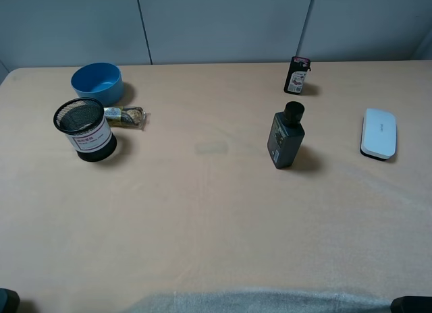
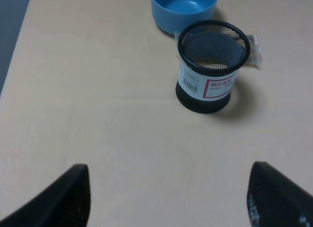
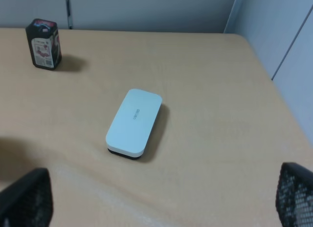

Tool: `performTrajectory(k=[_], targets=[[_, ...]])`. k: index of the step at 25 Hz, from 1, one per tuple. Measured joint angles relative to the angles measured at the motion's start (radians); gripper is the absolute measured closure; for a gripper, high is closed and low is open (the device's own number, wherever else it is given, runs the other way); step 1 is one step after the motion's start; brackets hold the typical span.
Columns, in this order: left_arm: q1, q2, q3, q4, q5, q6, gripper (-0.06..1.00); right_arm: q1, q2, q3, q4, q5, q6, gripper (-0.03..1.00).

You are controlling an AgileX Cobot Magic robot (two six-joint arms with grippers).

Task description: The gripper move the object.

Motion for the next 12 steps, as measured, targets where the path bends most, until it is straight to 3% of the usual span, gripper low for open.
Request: performTrajectory(k=[12], targets=[[0.0, 0.0, 0.0, 0.0, 0.0, 0.0, 0.21, 0.0, 0.0, 0.0, 0.0, 0.0, 0.0, 0.27]])
